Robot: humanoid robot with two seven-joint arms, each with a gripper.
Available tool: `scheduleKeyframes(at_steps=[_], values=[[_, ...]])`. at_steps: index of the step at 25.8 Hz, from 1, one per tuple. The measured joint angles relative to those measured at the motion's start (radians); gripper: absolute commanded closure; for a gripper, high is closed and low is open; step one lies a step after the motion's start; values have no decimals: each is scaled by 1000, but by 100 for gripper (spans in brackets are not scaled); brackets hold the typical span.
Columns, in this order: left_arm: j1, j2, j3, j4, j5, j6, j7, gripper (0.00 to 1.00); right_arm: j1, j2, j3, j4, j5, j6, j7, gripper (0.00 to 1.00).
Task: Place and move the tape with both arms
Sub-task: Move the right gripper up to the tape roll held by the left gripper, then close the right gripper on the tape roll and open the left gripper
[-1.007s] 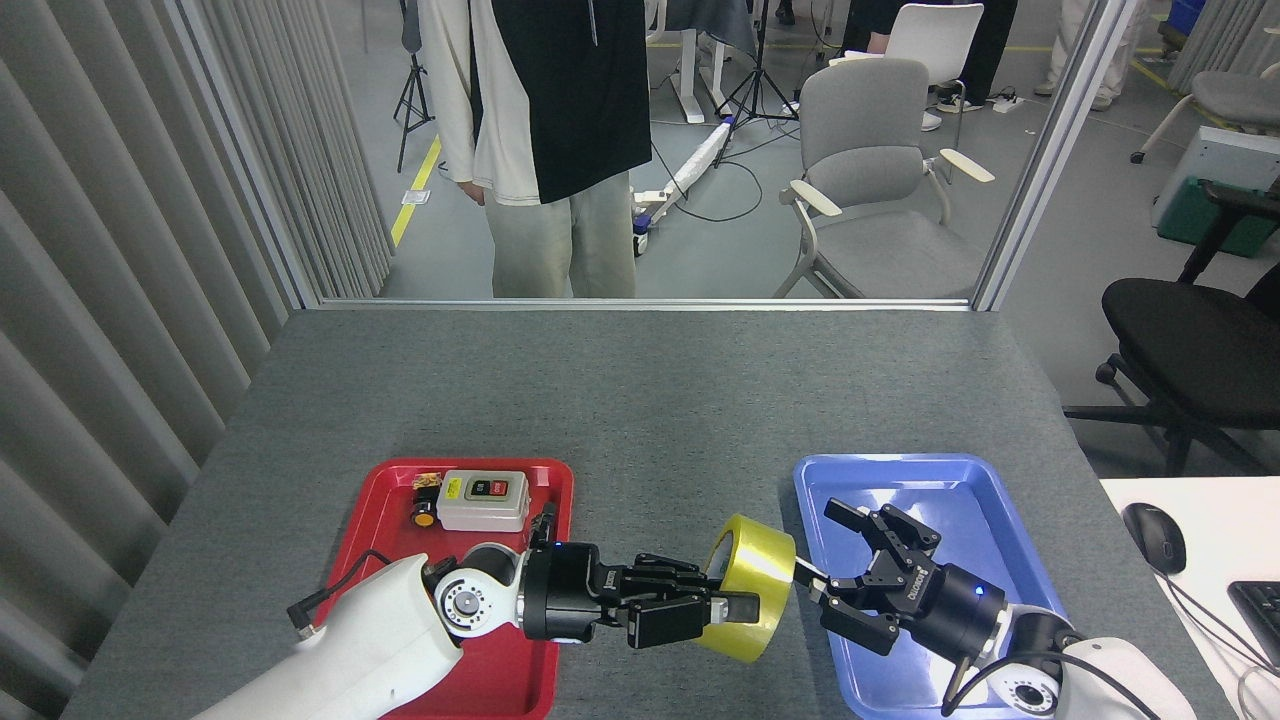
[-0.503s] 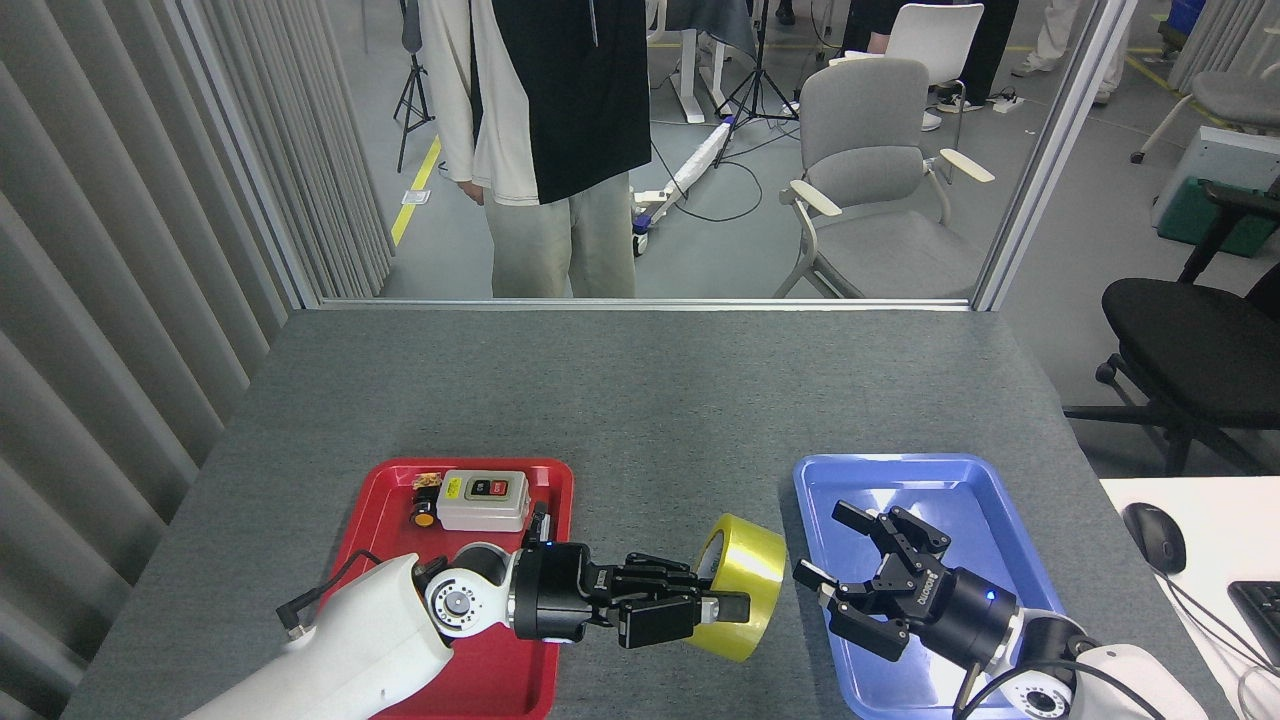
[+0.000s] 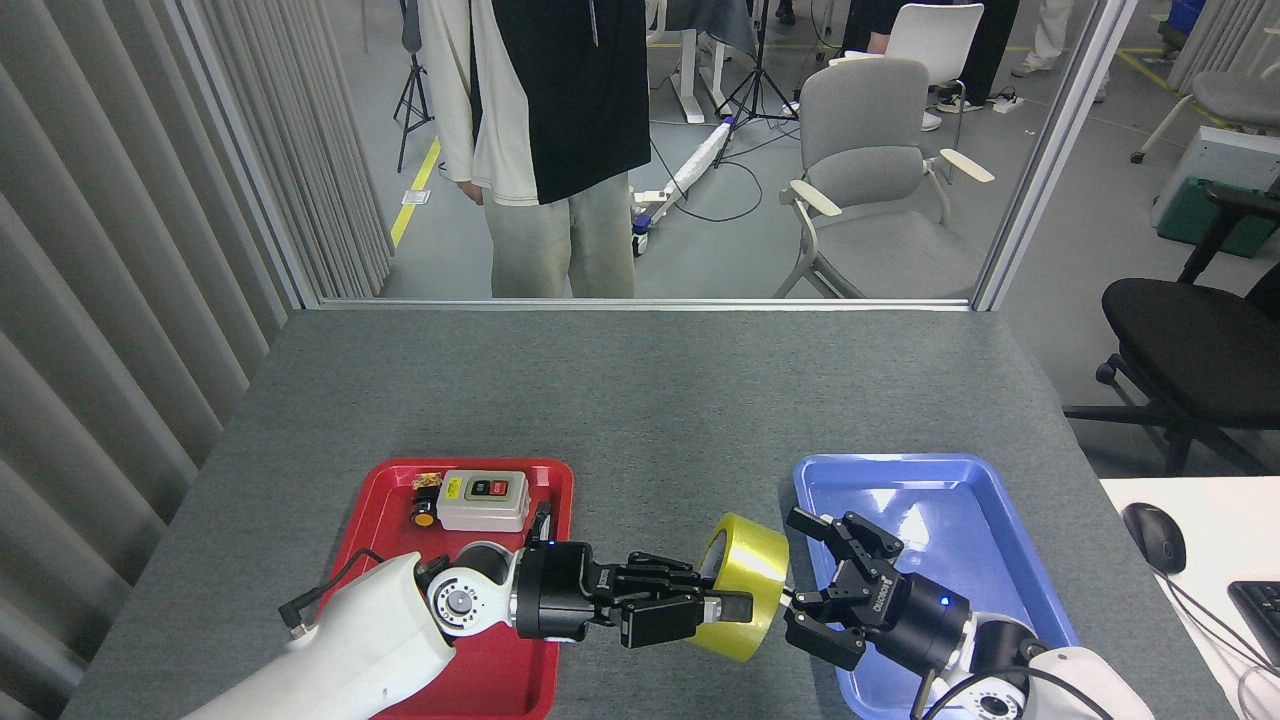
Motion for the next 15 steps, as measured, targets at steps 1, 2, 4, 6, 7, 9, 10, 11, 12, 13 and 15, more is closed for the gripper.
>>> scheduleKeyframes(at_steps=[1,2,4,6,7,9,10,11,12,13,15], values=[[0,0,0,0,0,0,0,100,-6,8,8,1,2,0,0,0],[-1,0,0,-1,0,0,0,100,-14,17,18,2,3,0,0,0],[0,0,-1,-3,0,-2,0,100,-32,32,41,7,3,0,-1,0],[0,2,0,-7,0,-6,5,100,-50,45,62,13,4,1,-1,0],[0,3,0,-9,0,-6,7,100,-57,50,69,15,4,3,-1,0],[1,3,-1,-15,0,-7,7,100,-67,59,79,17,5,3,-3,2],[1,3,-2,-18,0,-7,0,100,-71,64,85,18,7,11,-3,5],[3,-1,-4,-22,-1,-7,-7,100,-76,71,91,17,8,13,-3,7],[2,3,-3,-21,-2,-4,-11,100,-75,70,93,19,13,13,-4,14],[2,3,-3,-21,-2,-3,-10,100,-76,73,96,20,15,13,-4,19],[2,4,-3,-22,-2,1,-11,100,-77,75,98,21,22,13,-2,23]])
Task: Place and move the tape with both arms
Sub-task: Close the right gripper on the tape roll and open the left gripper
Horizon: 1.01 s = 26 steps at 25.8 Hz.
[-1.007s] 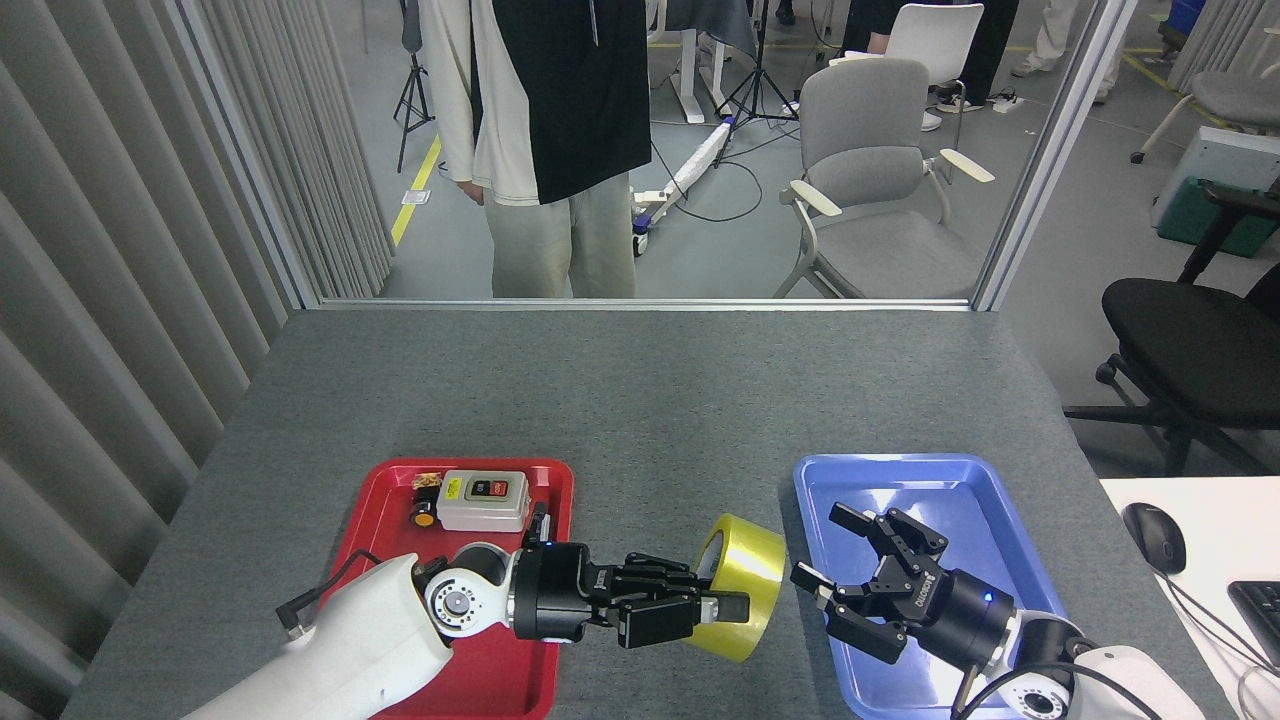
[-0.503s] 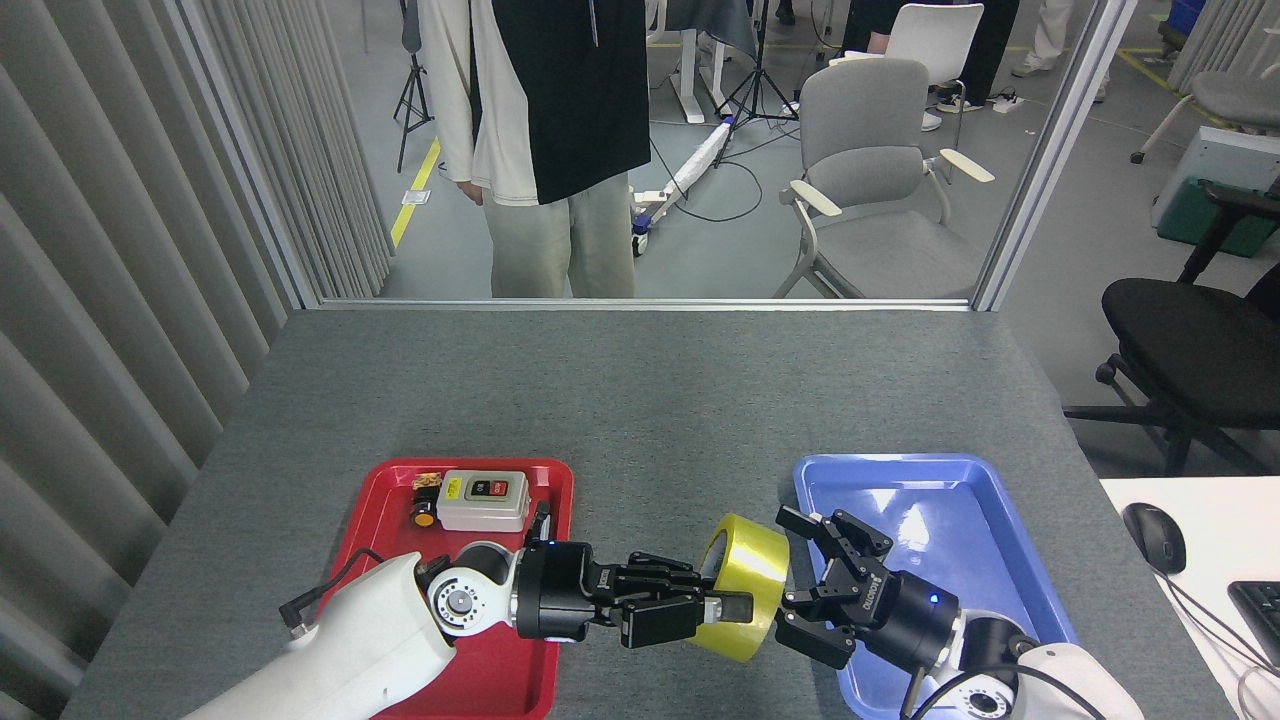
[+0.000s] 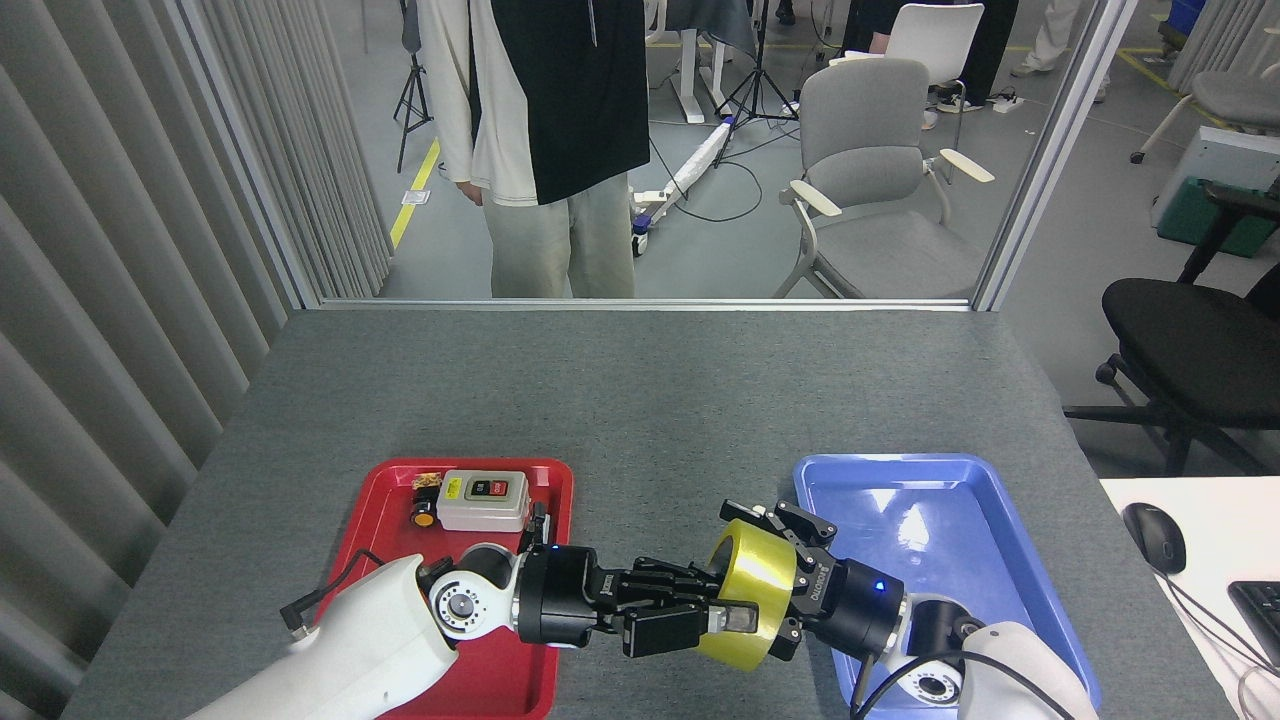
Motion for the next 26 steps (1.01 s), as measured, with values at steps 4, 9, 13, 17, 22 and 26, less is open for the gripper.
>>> scheduleKeyframes(at_steps=[4,9,13,17,22,26], values=[[-1,1,0,0,0,1,2,100,-1,1,3,4,4,-4,-1,23],[-2,4,1,0,0,6,8,94,1,-19,2,19,6,-14,-3,60],[-5,8,1,4,-5,5,9,88,2,-44,-1,30,10,-14,-11,82],[-7,11,2,3,-10,11,5,81,0,-48,-5,36,11,-15,-17,94],[-10,16,2,5,-13,11,3,7,-1,-47,-5,37,13,-15,-7,100],[-13,26,5,7,-18,4,3,1,1,-51,-5,33,14,-10,7,100]])
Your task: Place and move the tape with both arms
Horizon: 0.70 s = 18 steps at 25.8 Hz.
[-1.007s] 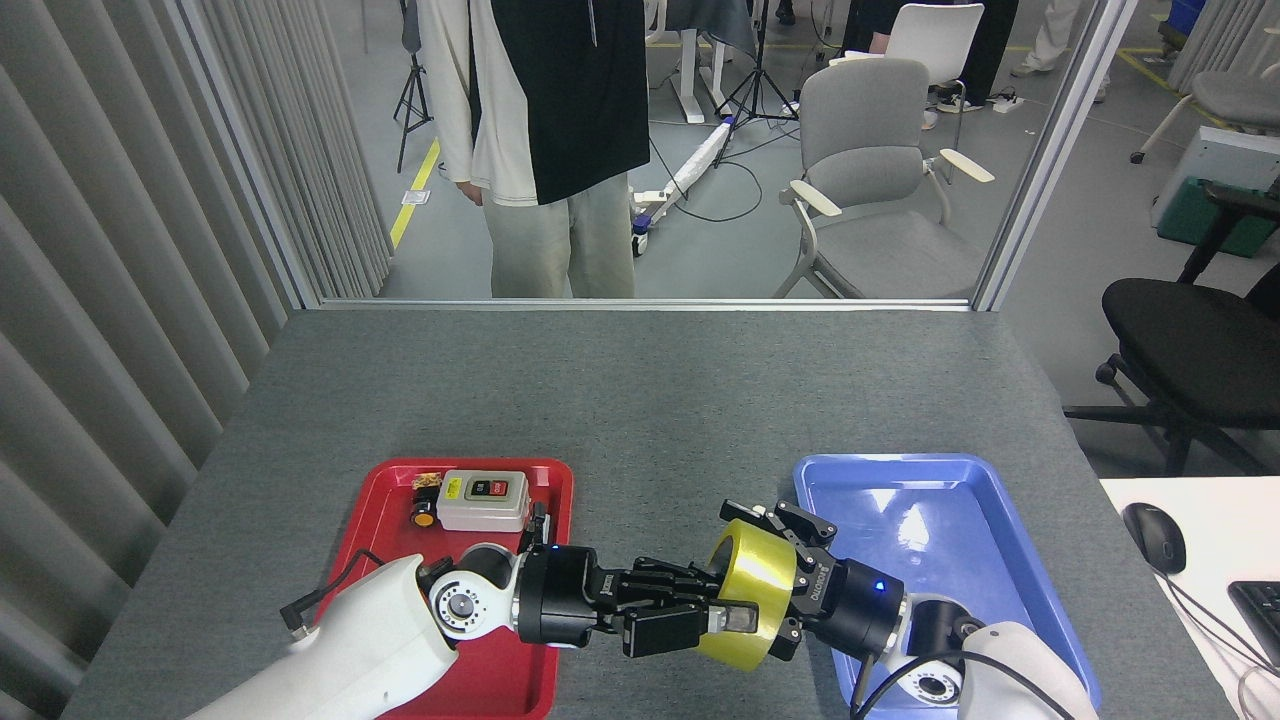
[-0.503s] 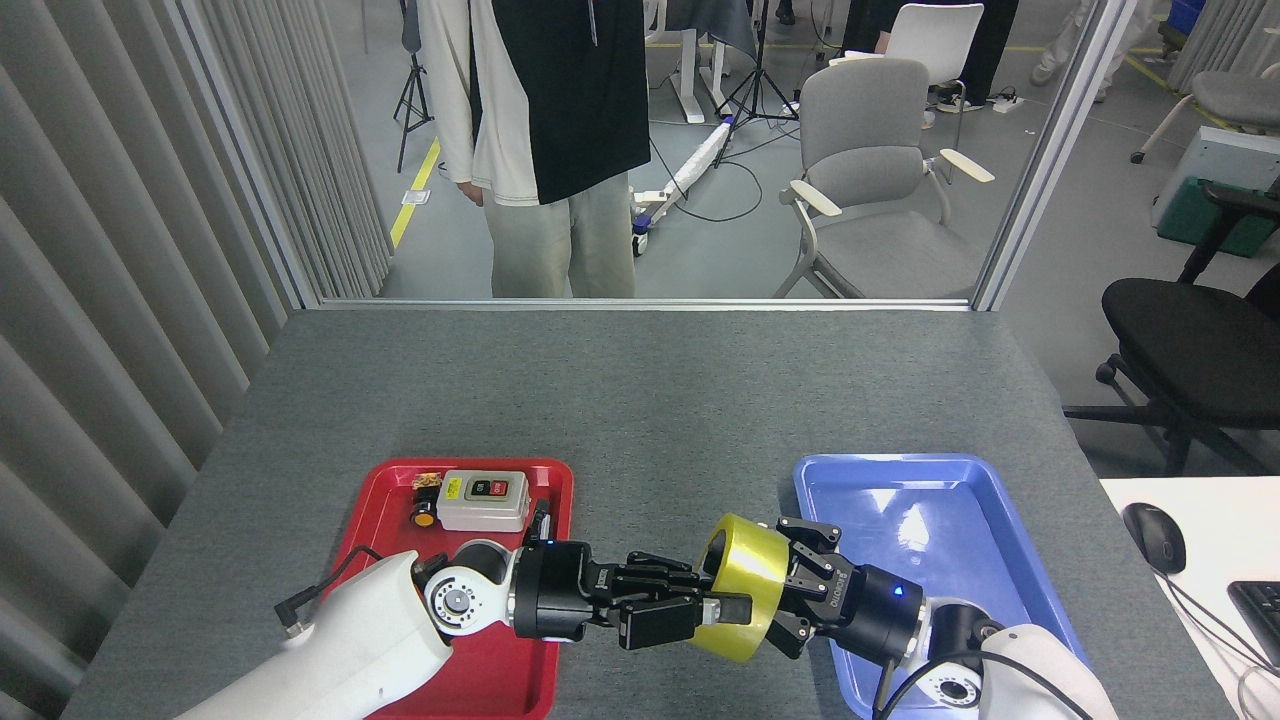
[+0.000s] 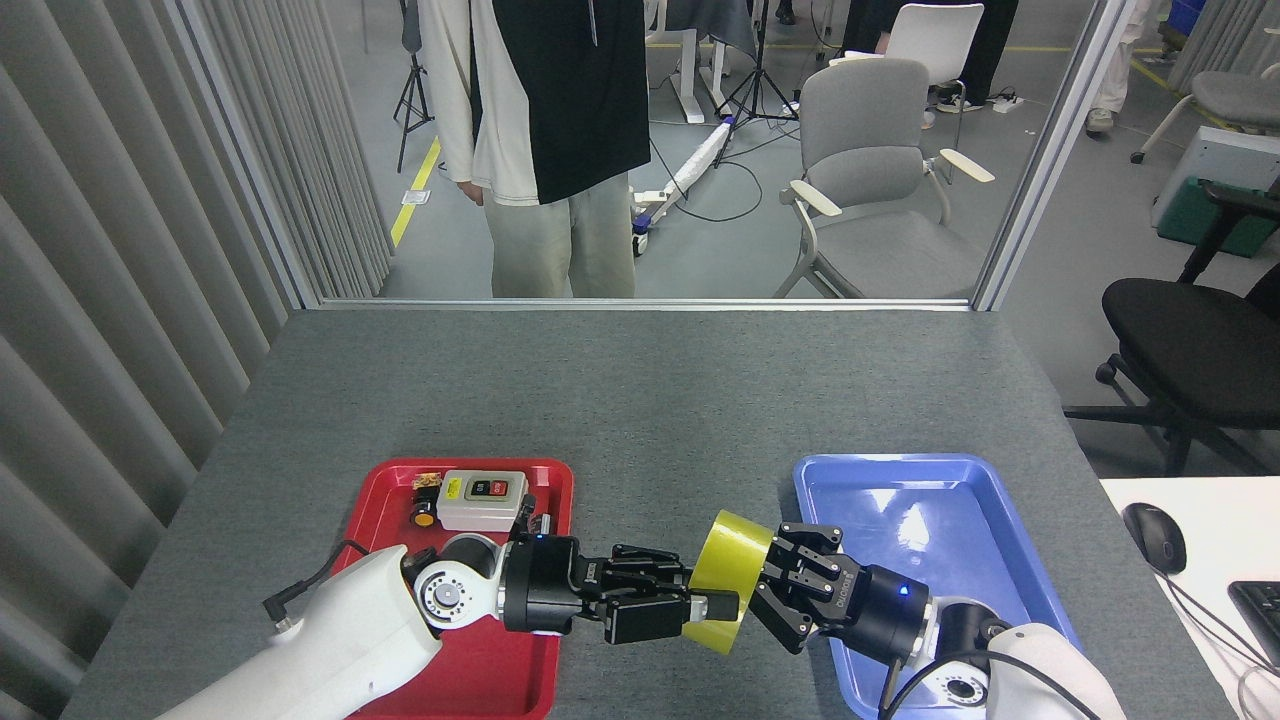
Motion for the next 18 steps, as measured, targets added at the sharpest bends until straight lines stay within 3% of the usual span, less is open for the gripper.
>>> scheduleKeyframes(at_steps=[9,18], values=[[-4,52,4,0,-3,-6,1,1,-1,-33,-15,-12,-1,-2,-39,100],[-4,234,94,7,-7,-4,3,1,70,-111,-182,-30,-2,-3,-22,100]])
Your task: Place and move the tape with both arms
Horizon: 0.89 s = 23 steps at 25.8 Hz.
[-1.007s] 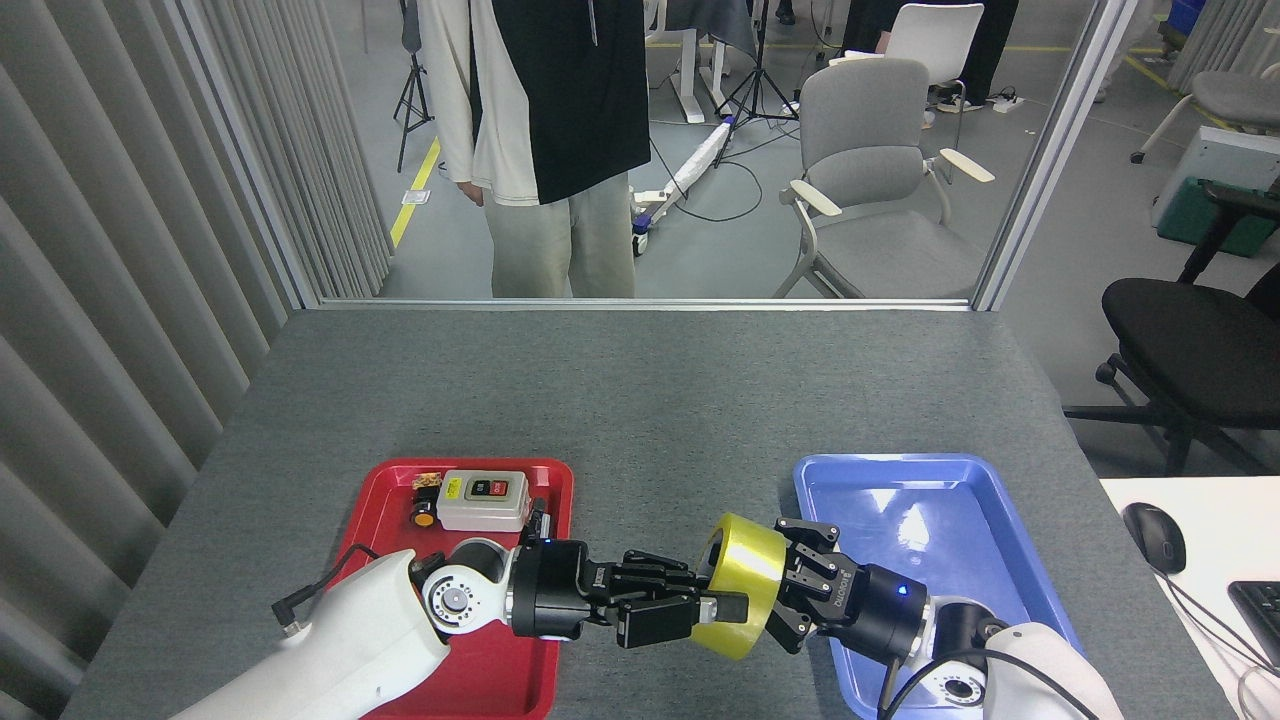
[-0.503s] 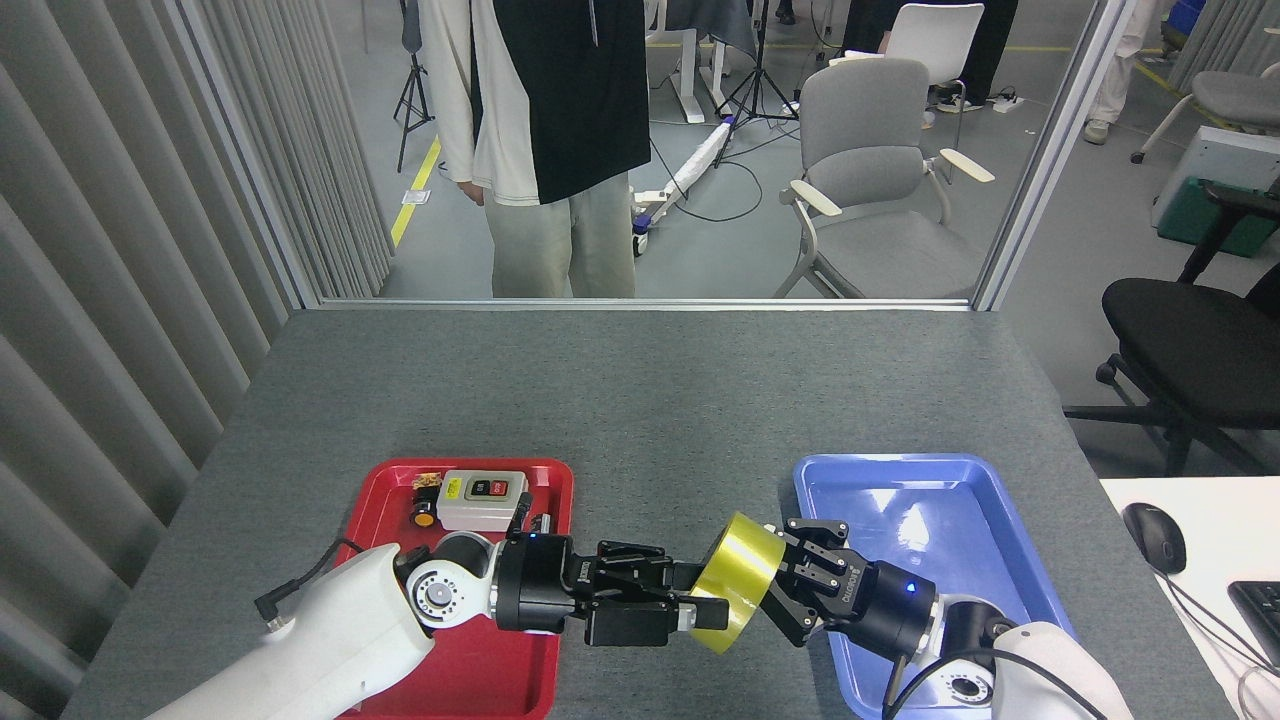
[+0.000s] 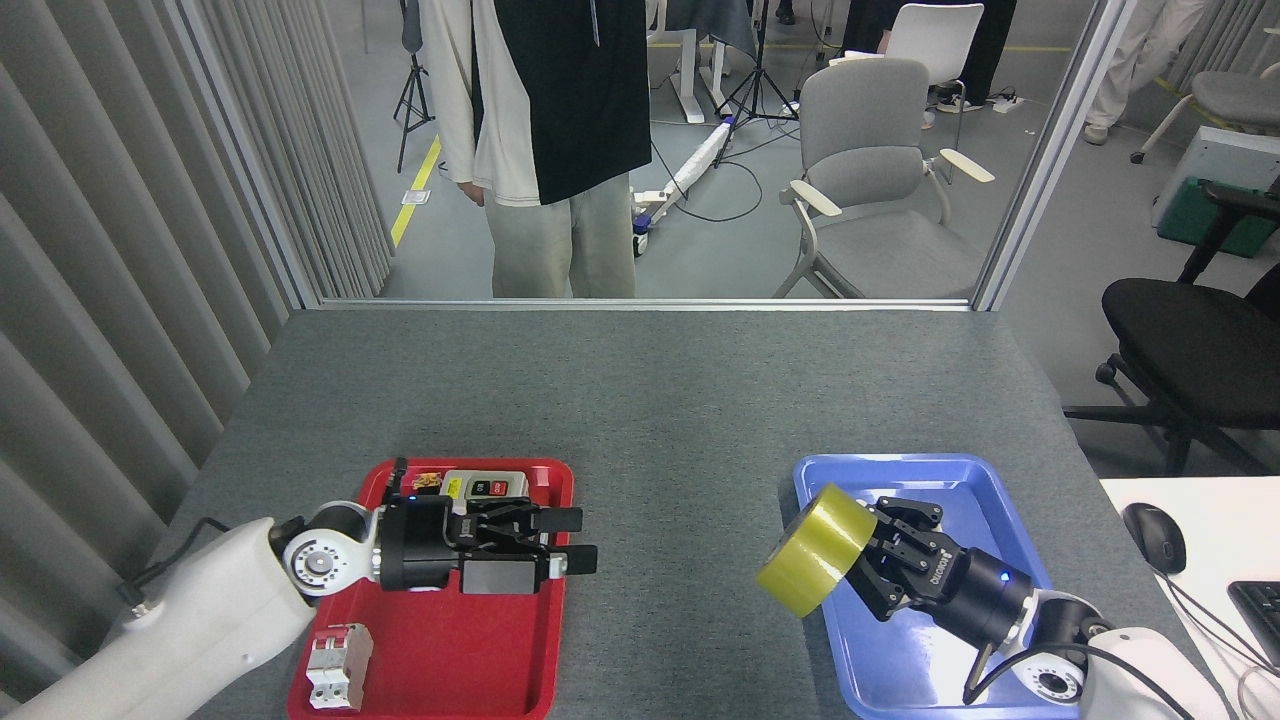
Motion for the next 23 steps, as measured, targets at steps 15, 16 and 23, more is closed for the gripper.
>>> scheduleKeyframes(at_steps=[15,16,23], values=[[318,-18,367,-44,-729,693,687,1,58,-100,-146,-44,-206,293,358,100],[341,-37,383,-47,-783,718,717,1,57,-103,-146,-45,-215,338,373,100],[429,-119,472,-74,-1042,796,767,1,56,-119,-123,-41,-248,602,545,100]])
